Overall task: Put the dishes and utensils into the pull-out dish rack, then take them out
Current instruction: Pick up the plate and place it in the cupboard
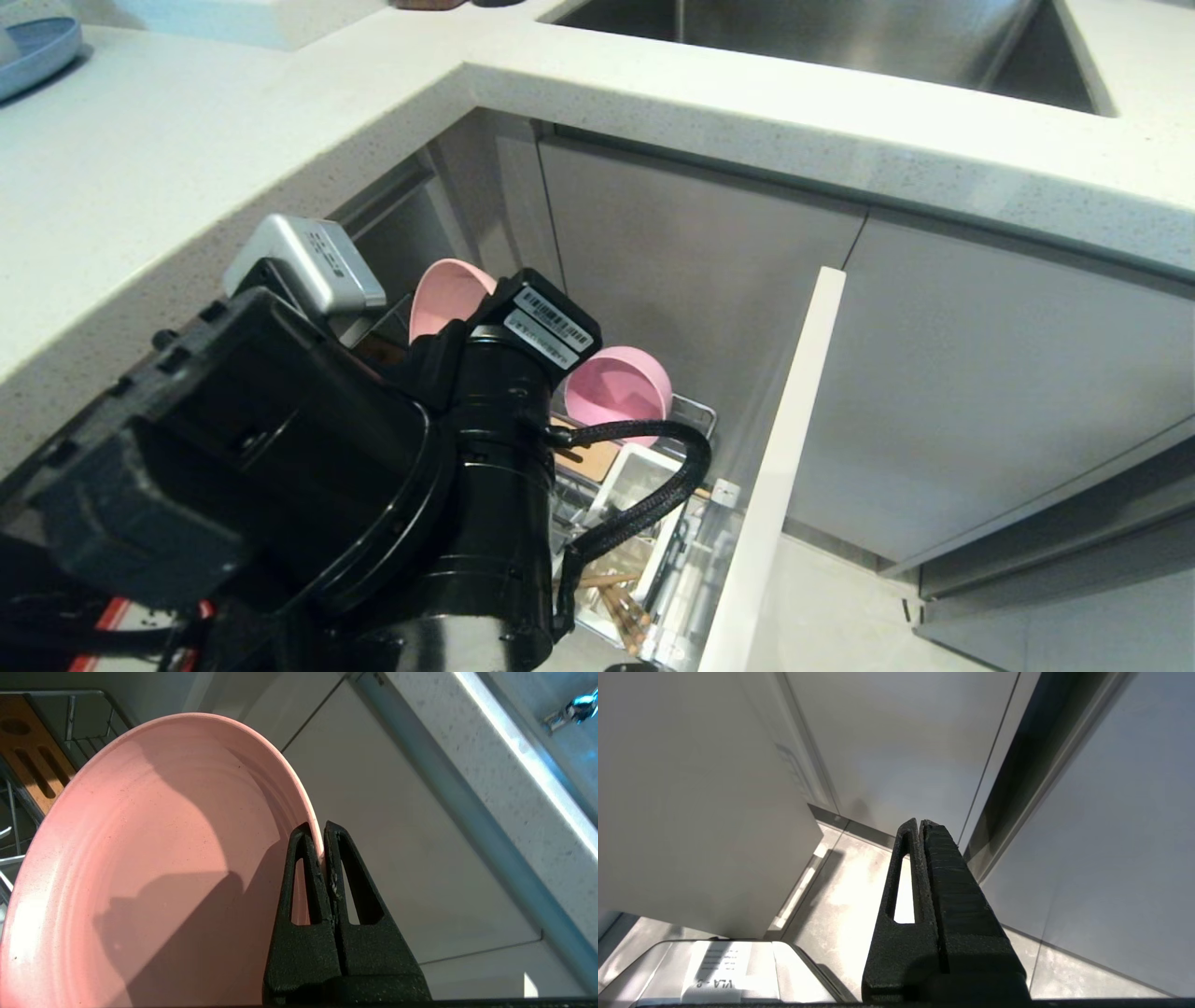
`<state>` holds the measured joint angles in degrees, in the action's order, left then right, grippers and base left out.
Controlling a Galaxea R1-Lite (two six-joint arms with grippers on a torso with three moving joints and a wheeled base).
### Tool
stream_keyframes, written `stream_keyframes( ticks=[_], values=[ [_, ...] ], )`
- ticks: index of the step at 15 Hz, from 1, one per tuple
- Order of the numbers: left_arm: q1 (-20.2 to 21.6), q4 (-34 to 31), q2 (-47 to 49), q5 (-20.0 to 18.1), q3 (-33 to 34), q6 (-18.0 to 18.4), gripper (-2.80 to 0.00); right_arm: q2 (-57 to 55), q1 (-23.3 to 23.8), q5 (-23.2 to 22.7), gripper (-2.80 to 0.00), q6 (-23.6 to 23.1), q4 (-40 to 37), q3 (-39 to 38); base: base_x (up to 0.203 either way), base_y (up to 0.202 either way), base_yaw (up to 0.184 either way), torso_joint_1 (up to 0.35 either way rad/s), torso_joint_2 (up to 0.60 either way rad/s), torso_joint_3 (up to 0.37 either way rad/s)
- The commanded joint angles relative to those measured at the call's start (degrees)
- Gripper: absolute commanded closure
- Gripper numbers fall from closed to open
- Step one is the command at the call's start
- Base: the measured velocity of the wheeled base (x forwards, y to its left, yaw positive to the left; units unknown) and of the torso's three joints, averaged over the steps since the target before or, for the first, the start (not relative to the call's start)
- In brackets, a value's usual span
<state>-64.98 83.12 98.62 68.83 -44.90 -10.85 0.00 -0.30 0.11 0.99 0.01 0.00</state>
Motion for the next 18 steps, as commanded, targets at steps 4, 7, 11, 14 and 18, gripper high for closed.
stream_keyframes(
  ticks=[4, 7, 11, 14, 18],
  values=[
    [1.3, 2.3, 1.2, 0.5, -2.0, -1.1, 0.0, 0.0, 0.0, 0.0, 0.0, 0.0, 0.1, -0.1, 0.0, 0.0, 0.0, 0.0, 0.0, 0.0],
    [2.9, 1.9, 2.1, 0.5, -4.9, -1.1, 0.0, 0.0, 0.0, 0.0, 0.0, 0.0, 0.1, -0.1, 0.0, 0.0, 0.0, 0.0, 0.0, 0.0],
    [6.9, 2.1, 2.1, 0.5, -5.5, -0.9, 0.0, 0.0, 0.0, 0.0, 0.0, 0.0, 0.1, -0.1, 0.0, 0.0, 0.0, 0.0, 0.0, 0.0],
    [7.0, 2.2, 2.5, 0.4, -6.0, -0.8, 0.0, 0.0, 0.0, 0.0, 0.0, 0.0, 0.1, -0.1, 0.0, 0.0, 0.0, 0.0, 0.0, 0.0],
    [7.0, 2.4, 2.8, 0.4, -4.8, -1.2, 0.0, 0.0, 0.0, 0.0, 0.0, 0.0, 0.1, -0.1, 0.0, 0.0, 0.0, 0.0, 0.0, 0.0]
  ],
)
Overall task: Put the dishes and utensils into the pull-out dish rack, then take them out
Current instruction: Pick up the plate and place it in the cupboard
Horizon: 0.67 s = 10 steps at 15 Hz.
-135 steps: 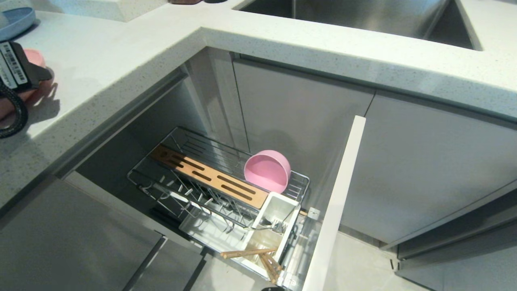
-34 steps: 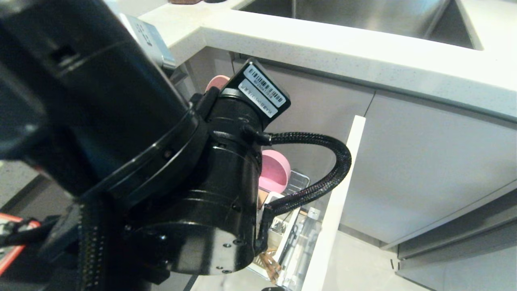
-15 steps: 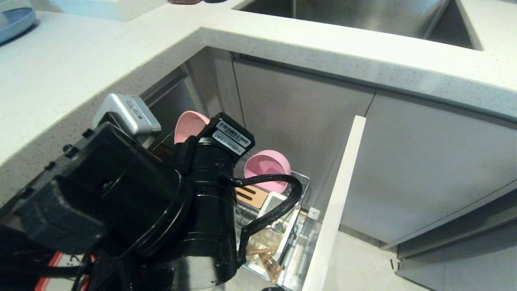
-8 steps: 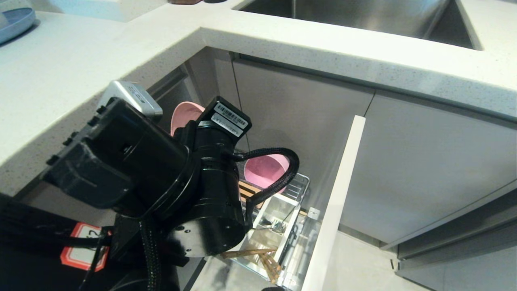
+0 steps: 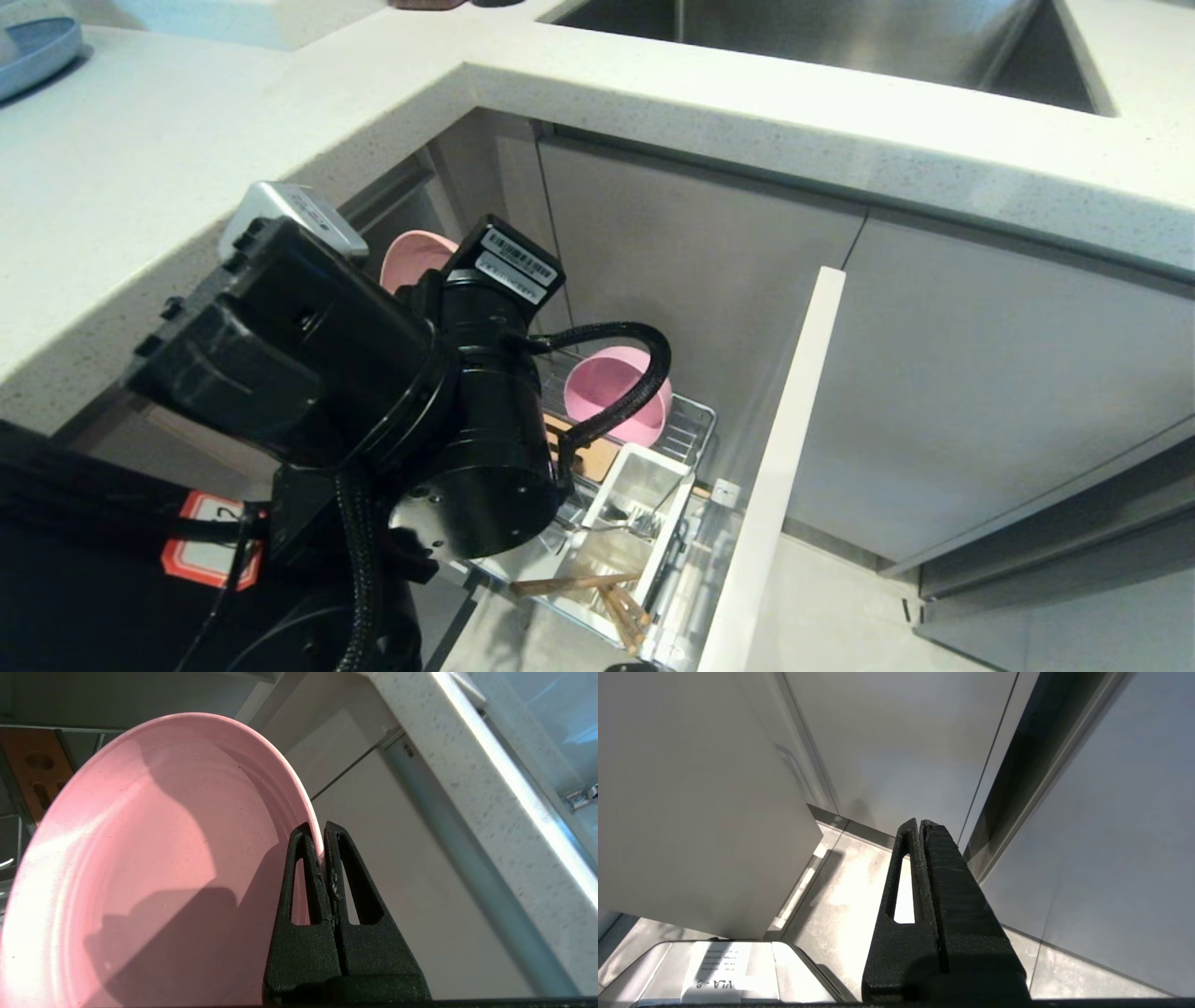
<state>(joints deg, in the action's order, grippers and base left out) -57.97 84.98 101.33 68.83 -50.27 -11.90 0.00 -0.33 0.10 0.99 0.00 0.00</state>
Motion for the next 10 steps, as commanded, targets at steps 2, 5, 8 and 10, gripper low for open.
stream_keyframes(
  ticks=[2, 5, 8, 10],
  values=[
    [-0.6, 1.4, 1.0, 0.4, 1.1, 0.0, 0.0, 0.0, 0.0, 0.0, 0.0, 0.0, 0.1, -0.1, 0.0, 0.0, 0.0, 0.0, 0.0, 0.0],
    [-1.3, 1.8, 1.7, 0.2, 1.4, 0.3, 0.0, 0.0, 0.0, 0.0, 0.0, 0.0, 0.0, -0.1, 0.0, 0.0, 0.0, 0.0, 0.0, 0.0],
    [-4.1, 1.6, 2.9, 0.4, 1.0, 2.4, 0.0, 0.0, 0.0, 0.0, 0.0, 0.0, 0.0, -0.1, 0.0, 0.0, 0.0, 0.0, 0.0, 0.0],
    [-5.1, 1.1, 2.8, 1.0, 0.4, 2.8, 0.0, 0.0, 0.0, 0.0, 0.0, 0.0, 0.0, -0.1, 0.0, 0.0, 0.0, 0.0, 0.0, 0.0]
  ],
)
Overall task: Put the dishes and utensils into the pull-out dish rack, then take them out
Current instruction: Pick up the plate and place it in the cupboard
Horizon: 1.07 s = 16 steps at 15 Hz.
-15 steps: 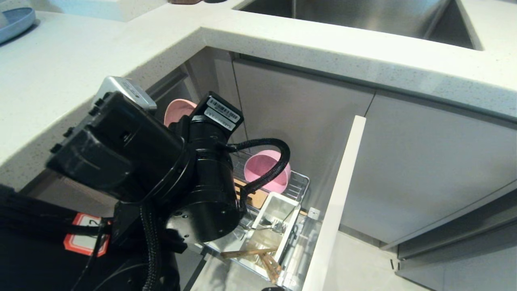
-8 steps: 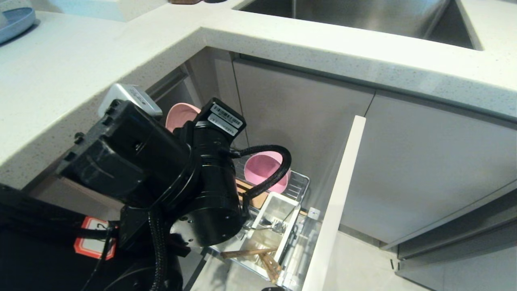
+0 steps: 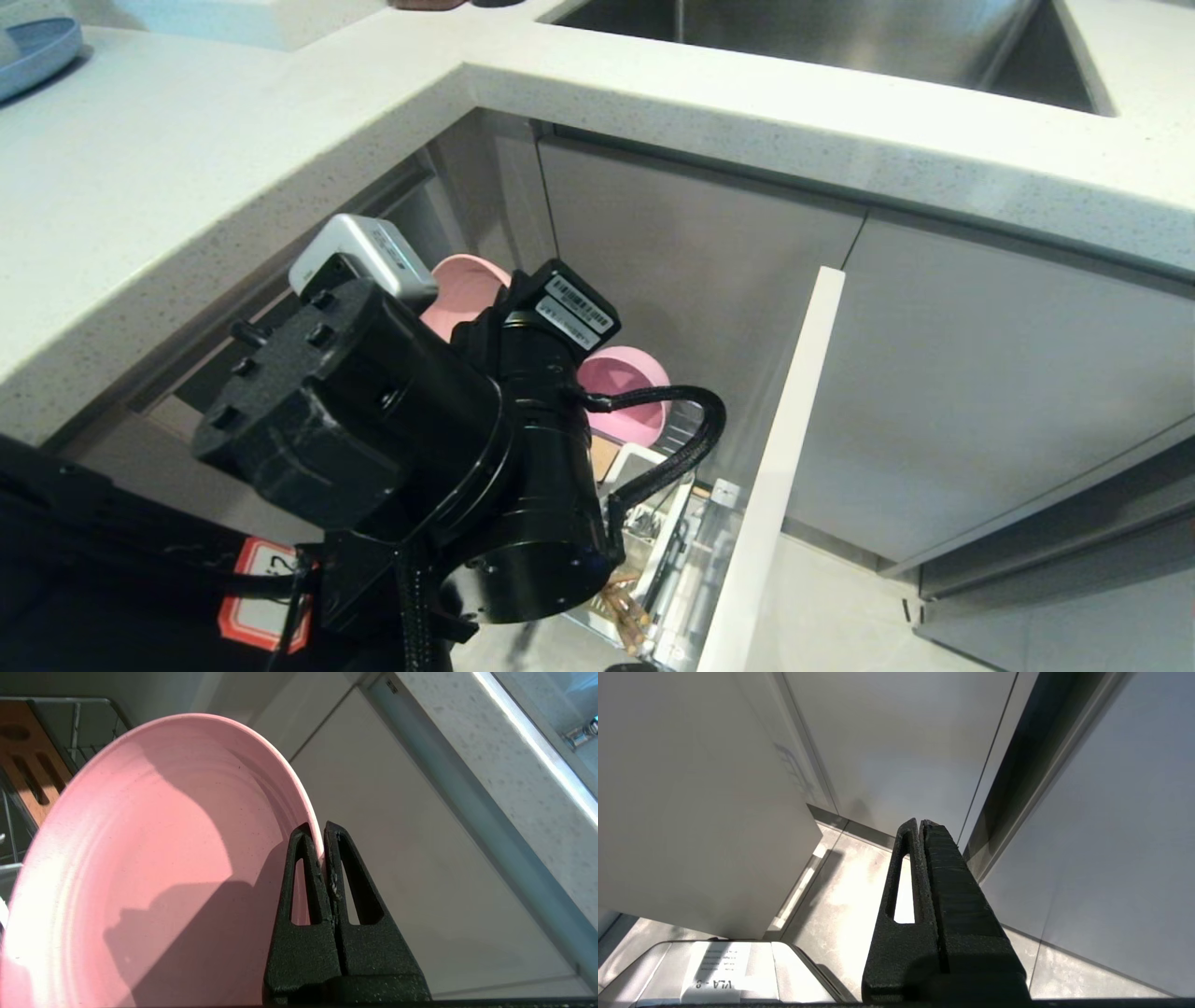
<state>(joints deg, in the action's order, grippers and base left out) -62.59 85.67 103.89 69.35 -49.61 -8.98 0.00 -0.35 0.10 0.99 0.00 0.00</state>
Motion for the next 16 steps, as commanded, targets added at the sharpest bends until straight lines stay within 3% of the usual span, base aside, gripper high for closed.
stream_keyframes(
  ticks=[1, 6, 16],
  values=[
    [-0.6, 0.6, 1.2, 0.6, -1.1, -0.1, 0.0, 0.0, 0.0, 0.0, 0.0, 0.0, 0.1, -0.1, 0.0, 0.0, 0.0, 0.0, 0.0, 0.0],
    [-0.3, 2.0, 8.0, 0.8, -6.2, -0.6, 0.0, 0.0, 0.0, 0.0, 0.0, 0.1, 0.0, -0.1, 0.0, 0.0, 0.0, 0.0, 0.0, 0.0],
    [-0.3, 2.0, 3.3, 1.0, 2.6, -8.0, 0.0, 0.0, 0.0, 0.0, 0.0, 0.0, 0.0, -0.1, 0.0, 0.0, 0.0, 0.0, 0.0, 0.0]
  ],
)
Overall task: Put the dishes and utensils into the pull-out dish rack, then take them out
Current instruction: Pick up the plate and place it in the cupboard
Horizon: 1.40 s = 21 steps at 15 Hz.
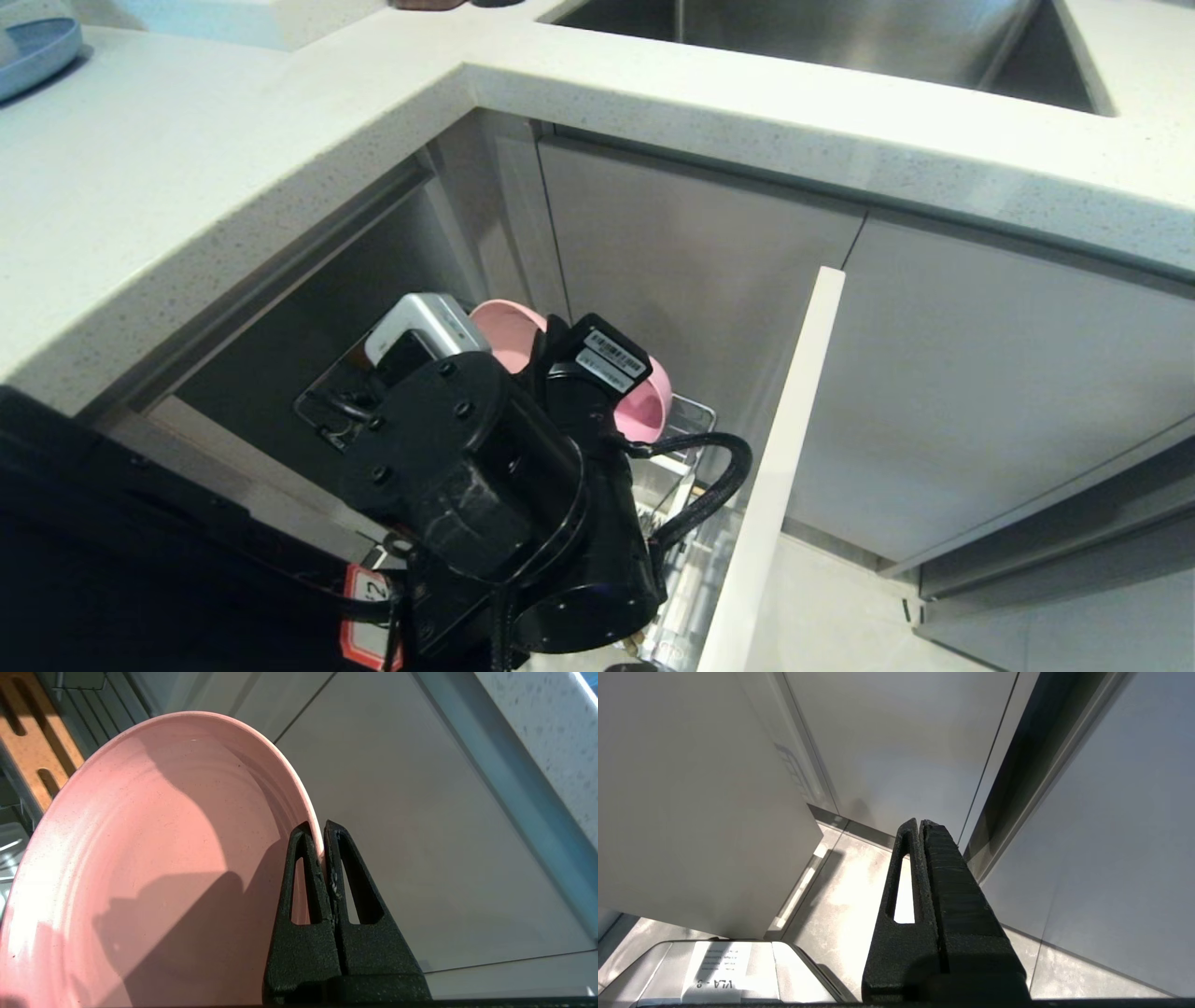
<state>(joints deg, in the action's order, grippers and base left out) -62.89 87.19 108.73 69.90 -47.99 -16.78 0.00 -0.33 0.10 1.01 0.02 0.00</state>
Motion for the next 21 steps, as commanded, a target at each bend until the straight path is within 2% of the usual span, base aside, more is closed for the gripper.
stream_keyframes(
  ticks=[1, 5, 9, 11, 12, 17, 19, 21],
  values=[
    [0.0, 0.5, -2.6, 0.1, 1.9, -0.7, 0.0, 0.0, 0.0, 0.0, 0.0, 0.0, 0.0, -0.1, 0.0, 0.0, 0.0, 0.0, 0.0, 0.0],
    [0.2, 0.5, -5.3, -1.6, 1.3, -1.5, 0.0, 0.0, 0.0, 0.0, 0.0, 0.0, 0.0, -0.1, 0.0, 0.0, 0.0, 0.0, 0.0, 0.0],
    [0.9, 0.5, -5.7, -1.6, -3.6, 2.6, 0.0, 0.0, 0.0, 0.0, 0.0, 0.0, 0.0, -0.1, 0.0, 0.0, 0.0, 0.0, 0.0, 0.0],
    [-0.2, 0.5, -5.8, -1.5, -5.7, 5.2, 0.0, 0.0, 0.0, 0.0, 0.0, 0.0, 0.0, -0.1, 0.0, 0.0, 0.0, 0.0, 0.0, 0.0],
    [-0.6, 0.5, -5.7, -1.5, -6.3, 5.4, 0.0, 0.0, 0.0, 0.0, 0.0, 0.0, 0.0, -0.1, 0.0, 0.0, 0.0, 0.0, 0.0, 0.0],
    [-0.6, 0.5, -8.4, -1.5, -5.7, 5.8, 0.0, 0.0, 0.0, 0.0, 0.0, 0.0, 0.0, -0.1, 0.0, 0.0, 0.0, 0.0, 0.0, 0.0],
    [-1.9, 0.5, -10.9, -1.3, -5.0, 8.8, 0.0, 0.0, 0.0, 0.0, 0.0, 0.0, 0.0, -0.1, 0.0, 0.0, 0.0, 0.0, 0.0, 0.0],
    [-3.4, 0.5, -12.4, -1.0, -2.4, 9.6, 0.0, 0.0, 0.0, 0.0, 0.0, 0.0, 0.0, -0.1, 0.0, 0.0, 0.0, 0.0, 0.0, 0.0]
  ],
)
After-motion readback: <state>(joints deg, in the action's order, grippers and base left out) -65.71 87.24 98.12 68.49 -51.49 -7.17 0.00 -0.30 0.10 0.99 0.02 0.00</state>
